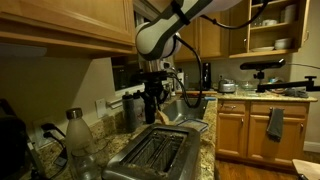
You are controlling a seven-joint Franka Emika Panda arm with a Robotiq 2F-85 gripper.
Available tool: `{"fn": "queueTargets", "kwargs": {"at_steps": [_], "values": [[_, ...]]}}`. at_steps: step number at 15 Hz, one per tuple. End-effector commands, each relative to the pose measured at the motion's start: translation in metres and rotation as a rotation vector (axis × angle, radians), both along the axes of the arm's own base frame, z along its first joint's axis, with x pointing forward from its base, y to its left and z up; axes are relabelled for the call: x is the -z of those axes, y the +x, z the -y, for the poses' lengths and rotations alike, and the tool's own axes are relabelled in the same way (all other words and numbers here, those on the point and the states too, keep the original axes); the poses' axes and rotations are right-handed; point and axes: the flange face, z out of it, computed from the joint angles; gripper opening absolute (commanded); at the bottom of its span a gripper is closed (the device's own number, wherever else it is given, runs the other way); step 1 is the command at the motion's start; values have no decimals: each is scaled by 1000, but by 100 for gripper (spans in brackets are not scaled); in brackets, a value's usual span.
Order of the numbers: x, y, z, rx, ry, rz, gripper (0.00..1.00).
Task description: Put two slices of bread into the toaster.
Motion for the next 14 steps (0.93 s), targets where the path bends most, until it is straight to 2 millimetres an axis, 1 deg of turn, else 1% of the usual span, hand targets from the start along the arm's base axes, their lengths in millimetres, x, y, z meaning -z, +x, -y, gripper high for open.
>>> {"fn": "queueTargets", "kwargs": {"at_steps": [1, 4, 6, 11, 14], "values": [[-26, -31, -31, 42, -49, 36, 10], [-36, -45, -56, 72, -78, 57, 10], [-39, -57, -67, 94, -93, 67, 10], [-42, -89, -76, 156, -121, 87, 10], [-50, -108, -84, 181, -143, 103, 10]]}}
